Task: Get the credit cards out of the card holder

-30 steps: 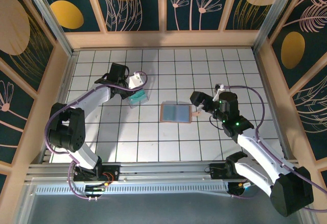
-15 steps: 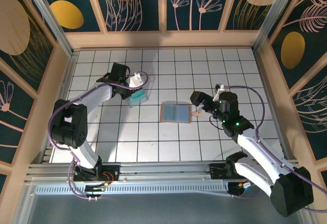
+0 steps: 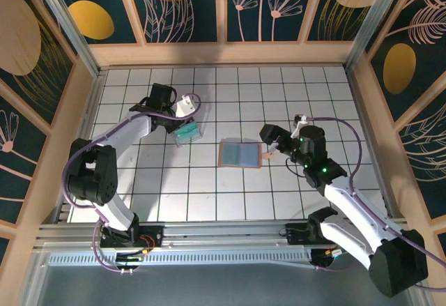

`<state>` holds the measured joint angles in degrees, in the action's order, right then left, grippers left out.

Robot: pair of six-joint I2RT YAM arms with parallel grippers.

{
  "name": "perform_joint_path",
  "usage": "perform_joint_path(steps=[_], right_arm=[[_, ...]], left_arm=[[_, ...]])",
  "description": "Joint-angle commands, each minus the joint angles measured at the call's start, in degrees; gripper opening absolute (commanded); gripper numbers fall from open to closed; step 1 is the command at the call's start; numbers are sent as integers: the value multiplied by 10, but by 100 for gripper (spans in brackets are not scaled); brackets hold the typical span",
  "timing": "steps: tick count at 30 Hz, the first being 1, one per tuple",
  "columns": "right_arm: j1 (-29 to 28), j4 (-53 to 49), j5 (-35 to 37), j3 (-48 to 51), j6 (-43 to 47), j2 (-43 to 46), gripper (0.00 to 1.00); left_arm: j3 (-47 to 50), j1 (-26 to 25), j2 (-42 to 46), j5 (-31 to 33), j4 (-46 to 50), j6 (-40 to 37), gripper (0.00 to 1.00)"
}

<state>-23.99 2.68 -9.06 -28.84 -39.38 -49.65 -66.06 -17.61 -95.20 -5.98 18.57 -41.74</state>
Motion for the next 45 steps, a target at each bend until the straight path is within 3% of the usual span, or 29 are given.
perform_joint_path(steps=[1,5,8,19,25,32,45], right_arm=[[-2,14,-7,5,-6,-6,95],[-5,11,-5,0,-7,-27,91],[-8,6,-1,-5,-3,-40,89],[-76,-47,84,-59,36,-131,84],[-138,-93,148,-116,56,-207,77],[-189,-127,173,-175,66,-296,66],[-266,-200,241,-287,61,-453,60]], left_arm=[[-28,3,33,-20,17,51,33],[-38,4,49,-26,16,113,84],[-31,3,68,-27,-3,144,99],[71,3,177,69,-167,334,99],[142,3,229,93,-213,444,99],[228,3,292,117,-277,560,99],[305,3,331,181,-321,674,99]])
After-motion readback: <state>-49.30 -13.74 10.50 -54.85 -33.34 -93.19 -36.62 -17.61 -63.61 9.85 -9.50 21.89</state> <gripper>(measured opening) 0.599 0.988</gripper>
